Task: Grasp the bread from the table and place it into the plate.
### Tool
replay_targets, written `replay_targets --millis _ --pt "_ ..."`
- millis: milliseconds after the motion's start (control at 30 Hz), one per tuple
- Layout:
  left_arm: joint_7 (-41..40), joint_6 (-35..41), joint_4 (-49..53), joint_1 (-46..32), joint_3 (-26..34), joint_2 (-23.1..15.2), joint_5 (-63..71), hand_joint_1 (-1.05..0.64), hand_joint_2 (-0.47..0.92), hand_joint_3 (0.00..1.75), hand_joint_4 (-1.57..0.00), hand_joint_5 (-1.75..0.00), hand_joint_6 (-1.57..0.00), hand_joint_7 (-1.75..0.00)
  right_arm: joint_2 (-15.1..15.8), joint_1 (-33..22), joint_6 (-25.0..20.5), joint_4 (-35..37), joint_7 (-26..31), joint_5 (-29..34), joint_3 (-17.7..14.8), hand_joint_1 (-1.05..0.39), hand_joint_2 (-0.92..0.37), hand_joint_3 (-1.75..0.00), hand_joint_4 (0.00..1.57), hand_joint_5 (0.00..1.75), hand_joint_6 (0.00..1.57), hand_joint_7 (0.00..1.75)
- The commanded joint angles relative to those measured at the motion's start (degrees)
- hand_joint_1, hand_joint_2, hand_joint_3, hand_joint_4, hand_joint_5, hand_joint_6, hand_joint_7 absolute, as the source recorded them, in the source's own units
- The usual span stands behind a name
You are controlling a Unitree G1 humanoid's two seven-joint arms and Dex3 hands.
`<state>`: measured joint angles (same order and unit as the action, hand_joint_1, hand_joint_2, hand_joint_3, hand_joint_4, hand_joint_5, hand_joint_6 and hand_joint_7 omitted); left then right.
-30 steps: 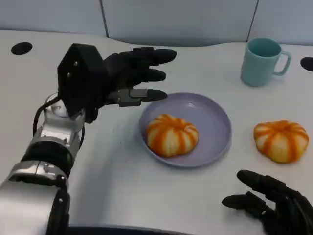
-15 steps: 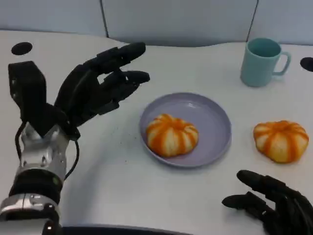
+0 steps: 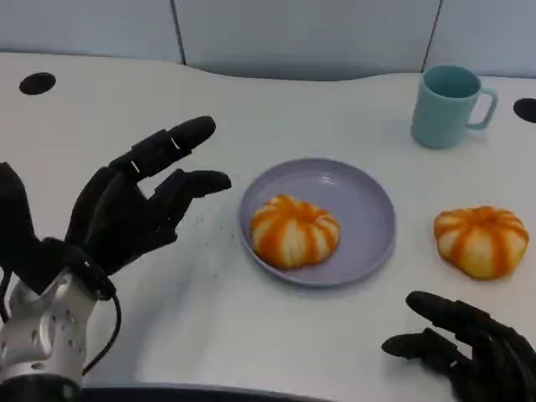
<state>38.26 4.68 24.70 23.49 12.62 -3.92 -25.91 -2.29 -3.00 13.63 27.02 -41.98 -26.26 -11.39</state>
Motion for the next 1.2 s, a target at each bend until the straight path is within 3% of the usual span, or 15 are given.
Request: replay_targets --millis 33,267,400,533,767,1200 --pt "-1.45 2.08 -4.88 -4.72 0.05 0.13 -1.55 -0.23 0.52 1.05 -0.15 -1.38 -0.29 -0.77 0.93 -0.22 0.12 0.85 0.34 -0.03 -0.56 -0.75 -0.92 -0.31 0.62 0.87 0.89 0.0" --pt "-3.88 -0.03 -7.6 -10.57 -0.87 1.05 -0.07 -0.23 0.58 1.05 -0.17 -1.6 -0.3 -0.94 1.23 0.3 0.32 1.46 0.3 0.05 -0.6 -0.75 -0.92 -0.29 0.62 0.89 0.91 0.01" --pt "-4.52 -0.41 -7.9 -12.46 -0.88 1.24 -0.13 -0.27 0.58 1.06 -0.06 -1.72 -0.18 -1.21 1.04 -0.11 0.01 0.76 1.85 0.65 -0.37 -0.75 -0.92 -0.29 0.62 0.89 0.92 0.01" --pt "-4.87 -0.79 -8.02 -14.47 -0.55 1.94 -0.96 -0.28 0.61 1.01 -0.08 -1.75 -0.08 -1.45 1.17 -0.1 0.02 0.67 1.34 0.62 -0.11 -0.74 -0.92 -0.3 0.62 0.89 0.92 0.01" --pt "-6.22 -0.93 -8.21 -17.27 -0.29 2.68 -1.39 -0.27 0.66 0.9 -0.15 -1.75 -0.03 -1.71 1.34 -0.03 -0.28 0.36 2.21 1.45 0.31 -0.75 -0.92 -0.3 0.61 0.91 0.91 0.01" --pt "-5.63 -4.62 -3.65 -18.74 -0.33 3.41 -0.6 -0.25 0.69 0.9 -0.24 -1.75 -0.09 -1.72 2.04 0.93 0.83 1.84 2.3 1.81 -0.43 -0.75 -0.92 -0.31 0.59 0.95 0.92 0.01"
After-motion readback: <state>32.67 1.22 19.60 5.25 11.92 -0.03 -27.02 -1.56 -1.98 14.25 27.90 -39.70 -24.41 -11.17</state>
